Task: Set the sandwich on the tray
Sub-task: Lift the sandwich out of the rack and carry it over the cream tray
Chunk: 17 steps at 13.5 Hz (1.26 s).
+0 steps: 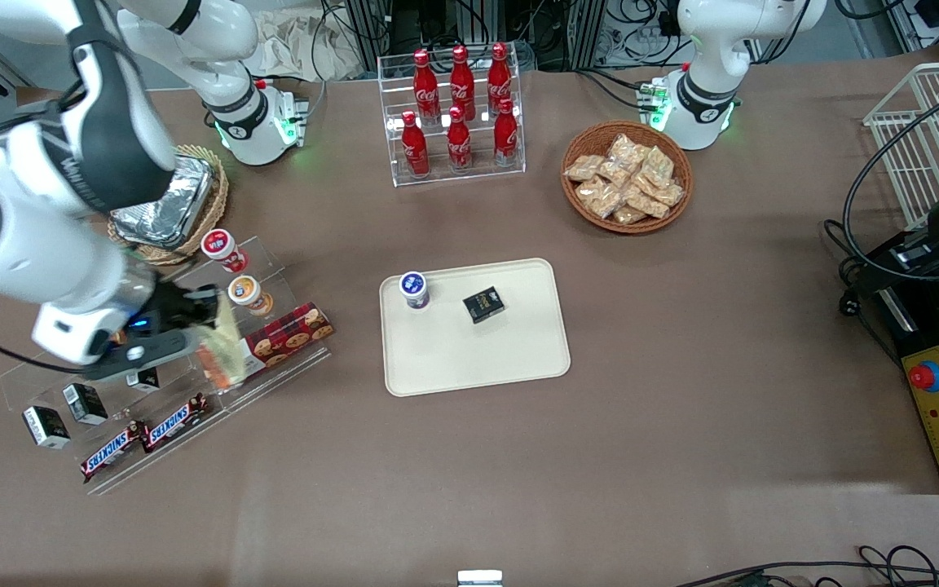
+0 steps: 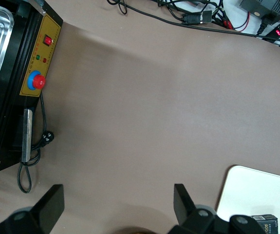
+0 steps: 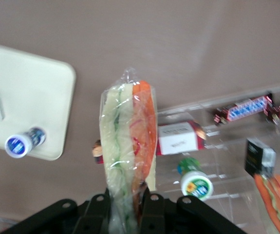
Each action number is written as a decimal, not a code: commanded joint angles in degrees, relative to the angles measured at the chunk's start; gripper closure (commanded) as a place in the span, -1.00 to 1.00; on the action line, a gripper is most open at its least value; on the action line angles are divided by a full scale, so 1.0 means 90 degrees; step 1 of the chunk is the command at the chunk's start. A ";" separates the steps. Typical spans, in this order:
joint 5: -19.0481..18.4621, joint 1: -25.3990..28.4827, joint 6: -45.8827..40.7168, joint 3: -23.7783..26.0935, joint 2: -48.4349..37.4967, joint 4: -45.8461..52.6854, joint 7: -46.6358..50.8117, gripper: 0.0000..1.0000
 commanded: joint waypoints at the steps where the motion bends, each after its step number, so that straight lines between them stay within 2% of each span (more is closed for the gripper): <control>1: -0.0040 0.0691 -0.0054 -0.0007 0.0029 0.0052 -0.0317 1.00; 3: -0.0244 0.1257 0.0334 -0.0045 0.0263 0.0062 -0.0269 1.00; 5: -0.0430 0.1387 0.0843 -0.0016 0.0584 0.0062 -0.0366 1.00; 7: -0.0498 0.1824 0.1437 -0.0016 0.0839 0.0052 -0.0522 1.00; 9: -0.0946 0.2119 0.1830 -0.0007 0.1103 0.0043 -0.0590 1.00; 10: -0.1016 0.2236 0.1899 0.0003 0.1171 0.0033 -0.0697 1.00; 12: -0.1007 0.2403 0.2210 0.0003 0.1492 0.0033 -0.1281 1.00; 17: -0.1065 0.2676 0.4192 -0.0006 0.2634 0.0033 -0.2345 1.00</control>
